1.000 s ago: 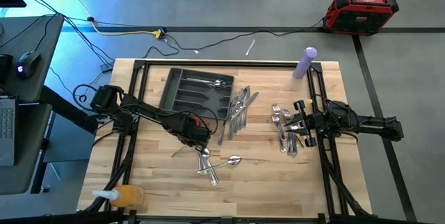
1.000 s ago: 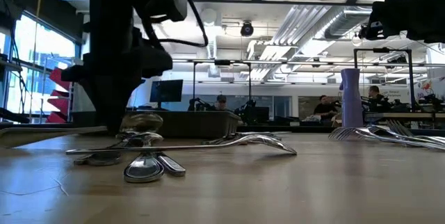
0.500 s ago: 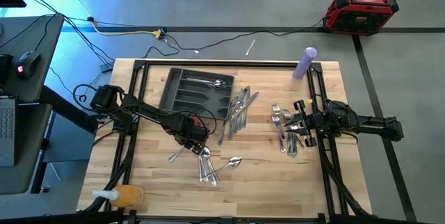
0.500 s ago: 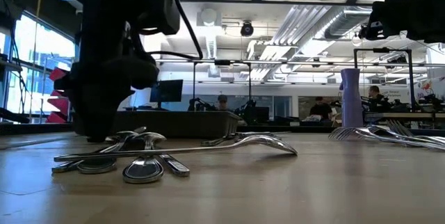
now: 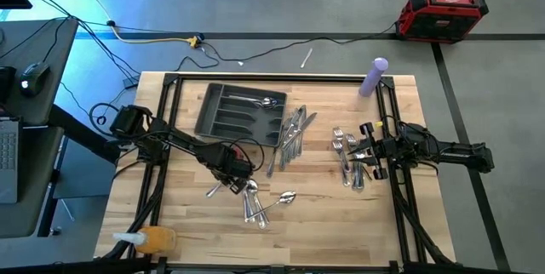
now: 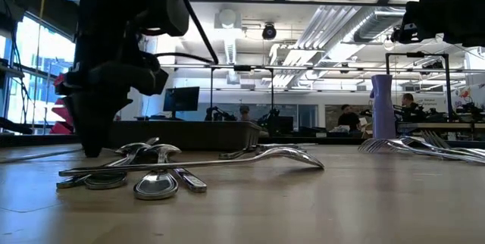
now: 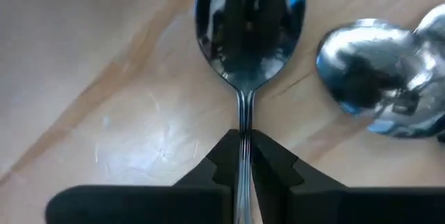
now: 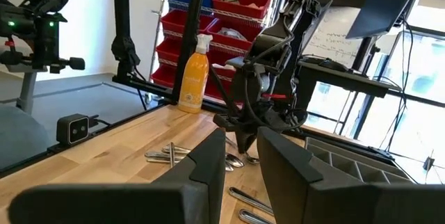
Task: Sort silverware
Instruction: Put the silver spoon into the organizing bin
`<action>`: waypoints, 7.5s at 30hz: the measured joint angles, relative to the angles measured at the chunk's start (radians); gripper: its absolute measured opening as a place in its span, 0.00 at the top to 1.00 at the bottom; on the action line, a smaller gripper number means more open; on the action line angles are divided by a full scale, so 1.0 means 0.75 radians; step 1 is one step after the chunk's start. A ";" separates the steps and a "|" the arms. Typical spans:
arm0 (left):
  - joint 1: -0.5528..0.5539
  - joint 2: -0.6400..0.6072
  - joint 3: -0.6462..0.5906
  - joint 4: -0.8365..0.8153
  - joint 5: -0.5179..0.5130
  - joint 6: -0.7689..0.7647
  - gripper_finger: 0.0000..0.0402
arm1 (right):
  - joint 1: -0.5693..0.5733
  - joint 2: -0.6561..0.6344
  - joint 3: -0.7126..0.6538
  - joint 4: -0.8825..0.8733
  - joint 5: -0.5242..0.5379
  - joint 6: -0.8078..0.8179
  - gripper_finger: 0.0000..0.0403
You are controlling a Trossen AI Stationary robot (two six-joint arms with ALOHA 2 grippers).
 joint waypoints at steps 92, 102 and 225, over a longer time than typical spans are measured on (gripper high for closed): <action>0.007 0.220 0.317 0.032 0.097 -0.339 0.43 | 0.000 -0.001 0.000 -0.011 0.144 -0.006 0.82; 0.005 0.234 0.316 -0.003 0.131 -0.275 0.75 | 0.000 0.000 -0.001 -0.011 0.144 -0.009 0.82; -0.023 0.175 0.288 -0.249 -0.039 0.237 0.70 | 0.000 -0.001 -0.001 -0.011 0.130 -0.010 0.82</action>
